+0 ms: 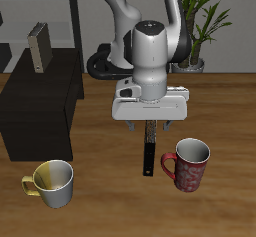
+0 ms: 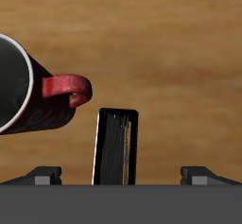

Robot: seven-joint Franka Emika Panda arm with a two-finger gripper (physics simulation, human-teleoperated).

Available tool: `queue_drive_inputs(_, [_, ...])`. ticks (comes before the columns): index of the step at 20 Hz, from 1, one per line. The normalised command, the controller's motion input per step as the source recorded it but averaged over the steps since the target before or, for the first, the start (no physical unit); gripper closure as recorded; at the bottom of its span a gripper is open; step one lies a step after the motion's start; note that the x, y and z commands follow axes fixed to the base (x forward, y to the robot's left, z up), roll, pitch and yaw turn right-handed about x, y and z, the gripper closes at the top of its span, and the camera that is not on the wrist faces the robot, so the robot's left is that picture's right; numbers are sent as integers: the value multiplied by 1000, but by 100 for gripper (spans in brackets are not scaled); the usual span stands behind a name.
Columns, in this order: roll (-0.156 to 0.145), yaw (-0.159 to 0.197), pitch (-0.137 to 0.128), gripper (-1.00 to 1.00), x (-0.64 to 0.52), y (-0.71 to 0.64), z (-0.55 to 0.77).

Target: Yellow book upright top shelf and black book top region shelf and red mug top shelf

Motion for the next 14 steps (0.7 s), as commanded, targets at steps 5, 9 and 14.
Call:
queue_drive_inputs(5, [44, 5, 55, -100, -46, 94, -159])
queue_drive_inputs(9, [13, 2, 83, -100, 43, 74, -177])
queue_drive_inputs(14, [-3, -44, 84, -100, 90, -81, -99])
